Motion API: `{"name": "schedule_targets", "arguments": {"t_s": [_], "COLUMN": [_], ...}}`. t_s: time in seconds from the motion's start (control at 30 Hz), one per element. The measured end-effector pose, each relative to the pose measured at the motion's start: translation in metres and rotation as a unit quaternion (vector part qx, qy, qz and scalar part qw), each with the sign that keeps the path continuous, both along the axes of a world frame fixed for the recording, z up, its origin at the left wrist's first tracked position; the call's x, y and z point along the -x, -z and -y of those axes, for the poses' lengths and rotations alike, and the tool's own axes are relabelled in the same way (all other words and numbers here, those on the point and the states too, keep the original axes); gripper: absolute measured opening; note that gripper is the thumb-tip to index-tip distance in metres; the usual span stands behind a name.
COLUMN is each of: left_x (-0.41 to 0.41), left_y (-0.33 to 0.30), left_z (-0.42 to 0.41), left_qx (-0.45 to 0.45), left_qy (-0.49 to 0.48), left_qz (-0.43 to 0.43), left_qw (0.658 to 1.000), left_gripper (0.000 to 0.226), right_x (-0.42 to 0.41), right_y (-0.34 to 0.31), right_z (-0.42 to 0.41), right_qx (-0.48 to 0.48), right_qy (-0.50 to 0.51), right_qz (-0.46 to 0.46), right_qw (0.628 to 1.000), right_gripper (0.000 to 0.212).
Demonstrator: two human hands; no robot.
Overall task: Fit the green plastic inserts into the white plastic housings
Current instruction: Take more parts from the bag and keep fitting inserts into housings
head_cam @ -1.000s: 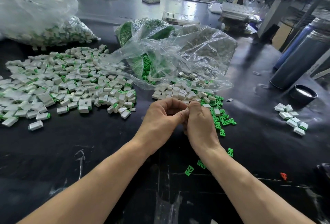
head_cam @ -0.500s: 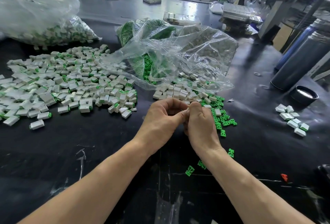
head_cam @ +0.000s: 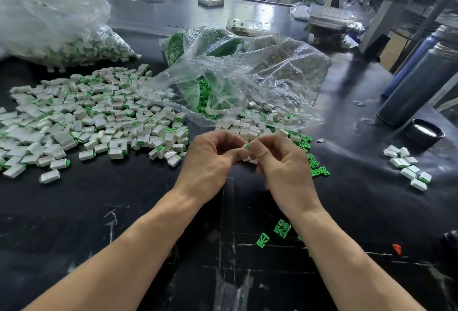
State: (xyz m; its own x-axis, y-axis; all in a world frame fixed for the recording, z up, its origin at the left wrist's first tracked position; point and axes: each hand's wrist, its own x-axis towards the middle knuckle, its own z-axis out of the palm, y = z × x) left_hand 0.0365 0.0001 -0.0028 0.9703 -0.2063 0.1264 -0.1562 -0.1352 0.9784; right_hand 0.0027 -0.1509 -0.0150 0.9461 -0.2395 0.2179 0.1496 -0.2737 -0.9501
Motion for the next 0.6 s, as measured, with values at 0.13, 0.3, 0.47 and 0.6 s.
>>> {"name": "schedule_targets", "arguments": {"t_s": [0.13, 0.3, 0.47, 0.6], "left_x": [0.0018, 0.0046, 0.0064, 0.0059], "left_y": [-0.0009, -0.0016, -0.0041, -0.0038], "left_z": [-0.0003, -0.0010, -0.0011, -0.0045], "left_qx": [-0.020, -0.116, -0.175, -0.240], "left_qy": [-0.008, -0.011, -0.012, -0.037], "left_qz": [0.009, 0.068, 0.129, 0.168], "left_qw": [1.000, 0.991, 0.976, 0.955], "left_gripper": [0.015, 0.018, 0.016, 0.015], "right_x": [-0.0024, -0.0032, -0.0039, -0.0032], "right_y": [0.0035, 0.0059, 0.0067, 0.0059], "right_z": [0.0004, 0.0019, -0.0002, -0.0002], "right_qx": [-0.002, -0.009, -0.019, -0.017], "right_qy": [0.004, 0.010, 0.021, 0.022], "right_qz": [-0.017, -0.035, -0.048, -0.050], "right_qw": [1.000, 0.999, 0.998, 0.998], "right_gripper": [0.007, 0.013, 0.015, 0.012]}}
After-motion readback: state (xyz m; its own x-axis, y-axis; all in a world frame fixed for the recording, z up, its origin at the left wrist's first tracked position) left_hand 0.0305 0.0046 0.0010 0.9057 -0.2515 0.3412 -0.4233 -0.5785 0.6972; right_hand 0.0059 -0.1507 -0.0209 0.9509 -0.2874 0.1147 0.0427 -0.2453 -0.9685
